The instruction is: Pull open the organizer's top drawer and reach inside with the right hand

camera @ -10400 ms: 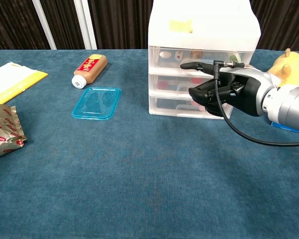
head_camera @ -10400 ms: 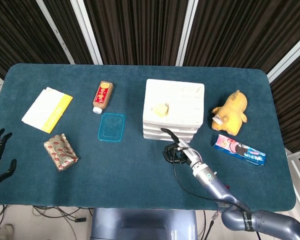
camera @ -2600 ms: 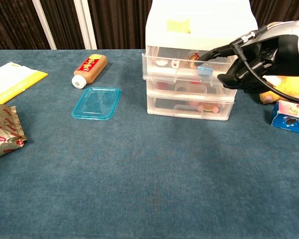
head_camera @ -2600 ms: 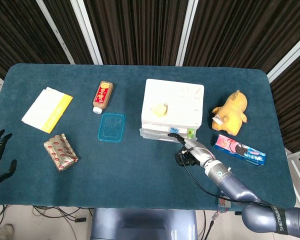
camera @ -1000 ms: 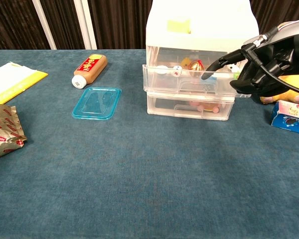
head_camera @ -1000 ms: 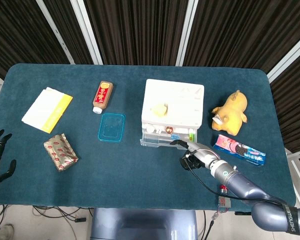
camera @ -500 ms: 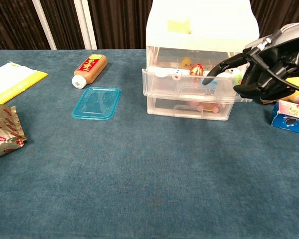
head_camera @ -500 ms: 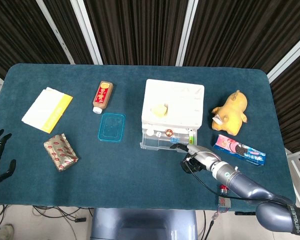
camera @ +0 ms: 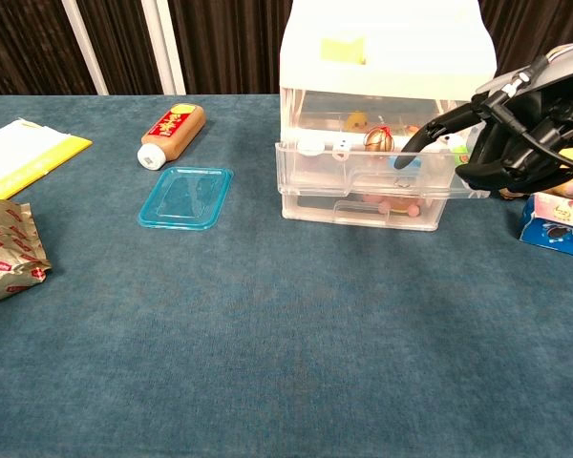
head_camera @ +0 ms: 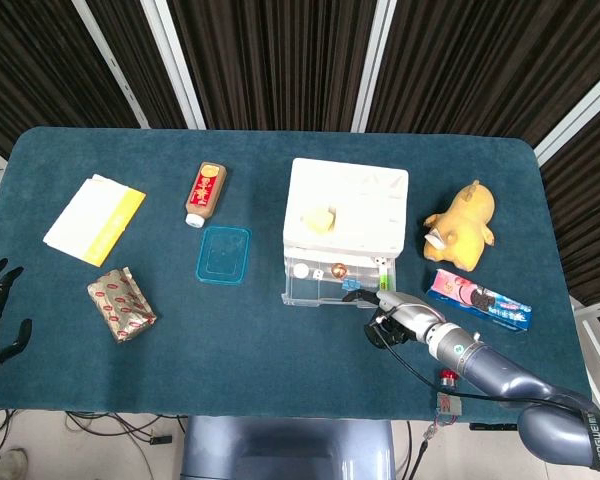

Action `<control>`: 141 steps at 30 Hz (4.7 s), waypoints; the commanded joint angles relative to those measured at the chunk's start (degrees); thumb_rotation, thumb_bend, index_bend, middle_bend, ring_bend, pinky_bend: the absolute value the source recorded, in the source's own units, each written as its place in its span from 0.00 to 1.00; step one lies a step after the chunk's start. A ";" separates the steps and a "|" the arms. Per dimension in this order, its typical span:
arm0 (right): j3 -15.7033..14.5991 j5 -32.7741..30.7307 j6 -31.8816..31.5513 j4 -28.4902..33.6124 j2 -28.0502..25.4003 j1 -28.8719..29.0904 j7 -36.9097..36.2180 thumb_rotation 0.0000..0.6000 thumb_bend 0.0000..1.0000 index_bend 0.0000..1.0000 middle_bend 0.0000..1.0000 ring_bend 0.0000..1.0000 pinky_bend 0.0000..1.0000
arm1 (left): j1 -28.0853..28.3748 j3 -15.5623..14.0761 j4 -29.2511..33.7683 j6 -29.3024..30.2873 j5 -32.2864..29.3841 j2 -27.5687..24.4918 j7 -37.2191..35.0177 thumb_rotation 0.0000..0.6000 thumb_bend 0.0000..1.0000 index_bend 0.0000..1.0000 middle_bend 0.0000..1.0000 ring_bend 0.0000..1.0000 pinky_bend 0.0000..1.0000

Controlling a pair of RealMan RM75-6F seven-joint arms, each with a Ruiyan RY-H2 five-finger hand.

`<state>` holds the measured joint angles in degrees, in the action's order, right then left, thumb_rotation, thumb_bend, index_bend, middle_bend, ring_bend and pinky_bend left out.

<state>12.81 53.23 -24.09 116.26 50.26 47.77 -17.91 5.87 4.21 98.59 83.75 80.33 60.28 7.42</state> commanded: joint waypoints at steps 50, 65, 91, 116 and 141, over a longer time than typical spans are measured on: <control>0.51 4.00 -0.64 1.61 -1.57 -1.66 -3.37 1.00 0.54 0.22 0.87 0.91 0.91 | 0.01 0.00 -0.02 -0.01 -0.04 0.04 0.15 1.00 0.42 0.10 0.03 0.00 0.00; 2.83 4.79 -7.27 2.78 -8.55 -0.40 3.58 1.00 0.38 0.22 0.88 0.91 0.91 | 0.02 0.14 0.18 0.29 0.25 -0.05 -0.13 1.00 0.42 0.10 0.03 0.00 0.00; -0.72 30.45 -21.53 -10.22 2.56 3.32 30.47 1.00 0.24 0.22 0.93 0.93 0.93 | 0.14 0.26 -0.93 0.62 0.41 0.70 0.74 1.00 0.42 0.10 0.03 0.00 0.00; -5.20 44.71 -20.57 -21.36 9.64 8.55 26.55 1.00 0.29 0.25 0.95 0.95 0.97 | 0.19 0.30 -1.21 0.70 0.33 1.23 1.46 1.00 0.42 0.10 0.03 0.00 0.00; -6.69 45.52 -17.54 -23.42 11.71 11.27 33.69 1.00 0.28 0.26 0.95 0.96 0.97 | 0.28 0.35 -1.05 0.37 0.02 1.04 1.28 1.00 0.42 0.10 0.03 0.00 0.00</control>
<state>6.14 98.77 -41.67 92.83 61.92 59.00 15.74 6.14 4.56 97.53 84.12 80.36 61.33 8.72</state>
